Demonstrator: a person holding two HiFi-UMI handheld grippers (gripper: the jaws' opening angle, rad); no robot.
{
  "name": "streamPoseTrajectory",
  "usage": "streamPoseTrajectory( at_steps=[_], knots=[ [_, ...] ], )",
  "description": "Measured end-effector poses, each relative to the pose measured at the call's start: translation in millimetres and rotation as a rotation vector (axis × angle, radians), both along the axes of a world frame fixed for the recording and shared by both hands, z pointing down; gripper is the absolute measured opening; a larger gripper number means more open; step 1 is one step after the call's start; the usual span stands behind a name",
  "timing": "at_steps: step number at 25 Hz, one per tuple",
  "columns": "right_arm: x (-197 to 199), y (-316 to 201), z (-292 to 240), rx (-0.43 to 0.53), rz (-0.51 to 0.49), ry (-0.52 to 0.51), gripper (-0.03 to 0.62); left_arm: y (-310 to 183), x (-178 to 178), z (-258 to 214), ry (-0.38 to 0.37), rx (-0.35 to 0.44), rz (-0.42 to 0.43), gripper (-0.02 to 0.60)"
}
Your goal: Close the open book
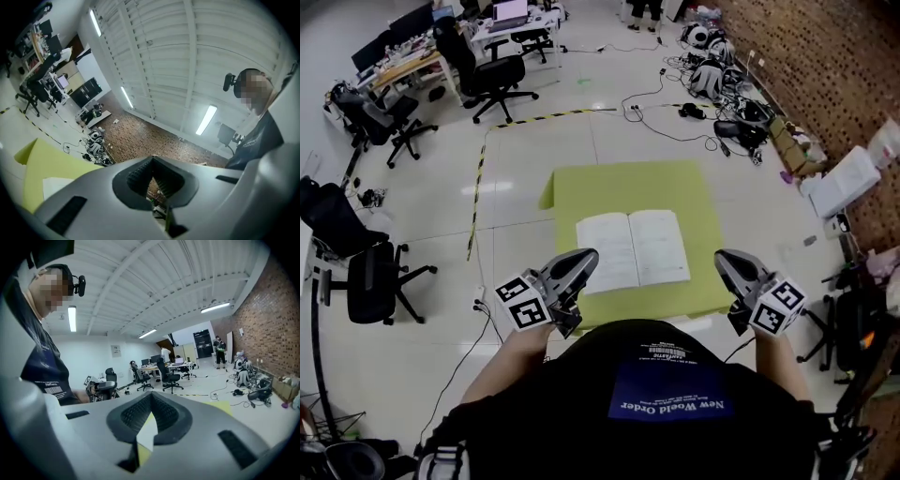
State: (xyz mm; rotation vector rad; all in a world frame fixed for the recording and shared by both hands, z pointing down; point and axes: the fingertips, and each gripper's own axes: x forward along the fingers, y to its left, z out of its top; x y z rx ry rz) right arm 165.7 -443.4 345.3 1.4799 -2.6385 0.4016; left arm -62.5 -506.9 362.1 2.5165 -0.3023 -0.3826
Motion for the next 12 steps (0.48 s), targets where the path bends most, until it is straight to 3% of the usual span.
streamPoseTrajectory(
  at_steps=[6,12],
  knots=[
    [10.2,-45.0,1.9,0.003,-0.088,-0.008,-0.015,-16.1,13.8,28.4,-0.045,-0.063,-0.065,0.005],
    [33.3,-84.1,15.8,0.035,-0.281,0.036,-0.015,-22.3,47.0,50.3,-0.063,-0.121,-0.218,0.005]
  ],
)
